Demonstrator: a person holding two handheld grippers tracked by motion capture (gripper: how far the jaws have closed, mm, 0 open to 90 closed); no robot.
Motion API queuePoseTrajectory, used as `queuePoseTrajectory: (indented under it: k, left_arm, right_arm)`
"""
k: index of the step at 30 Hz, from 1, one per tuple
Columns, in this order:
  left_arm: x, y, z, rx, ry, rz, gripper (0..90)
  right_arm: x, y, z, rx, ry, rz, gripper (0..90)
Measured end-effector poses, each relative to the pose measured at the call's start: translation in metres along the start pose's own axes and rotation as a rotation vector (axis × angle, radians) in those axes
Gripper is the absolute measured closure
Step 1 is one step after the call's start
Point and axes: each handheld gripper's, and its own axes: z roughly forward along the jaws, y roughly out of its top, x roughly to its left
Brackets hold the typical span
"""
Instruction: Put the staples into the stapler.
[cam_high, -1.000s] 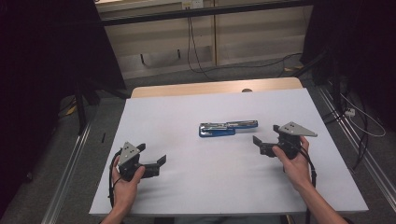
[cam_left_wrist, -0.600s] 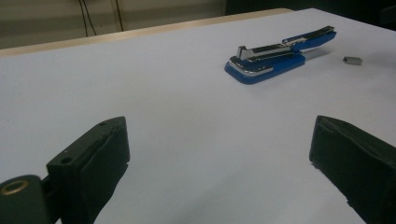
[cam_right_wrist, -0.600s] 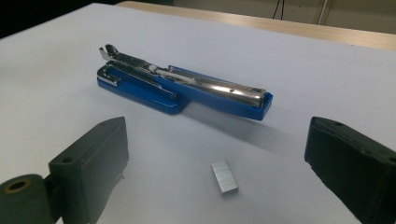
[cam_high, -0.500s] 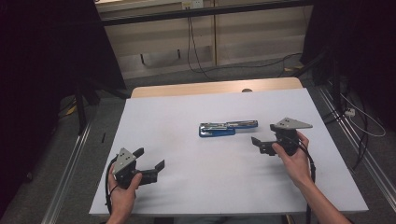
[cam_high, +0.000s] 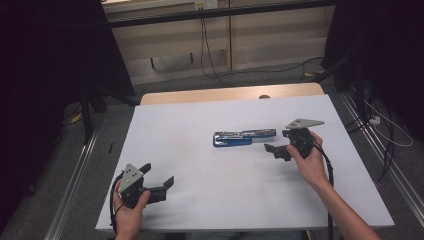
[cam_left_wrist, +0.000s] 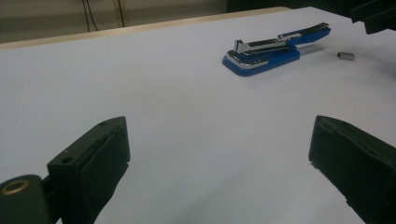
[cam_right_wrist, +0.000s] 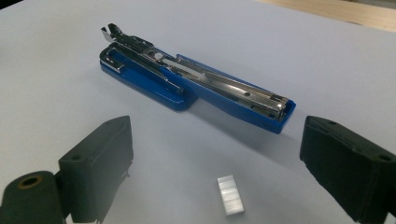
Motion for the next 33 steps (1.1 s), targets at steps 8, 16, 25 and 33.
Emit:
queuePoseTrajectory:
  k: [8, 16, 25, 33]
  left_arm:
    - [-0.003, 0.002, 0.004, 0.006, -0.025, 0.039, 5.3]
    - [-0.002, 0.002, 0.004, 0.009, -0.022, 0.034, 5.2]
    - [0.005, 0.001, 0.005, 0.009, -0.021, -0.004, 5.0]
    - [0.004, 0.002, 0.004, 0.003, -0.022, 0.009, 5.0]
  right_arm:
    - [-0.011, 0.000, 0.017, 0.056, -0.006, -0.034, 8.8]
    - [-0.017, -0.002, 0.012, 0.112, 0.010, -0.024, 24.1]
    - [-0.026, 0.001, 0.010, 0.196, 0.028, -0.025, 36.4]
    - [-0.024, 0.003, 0.010, 0.283, 0.041, -0.071, 47.9]
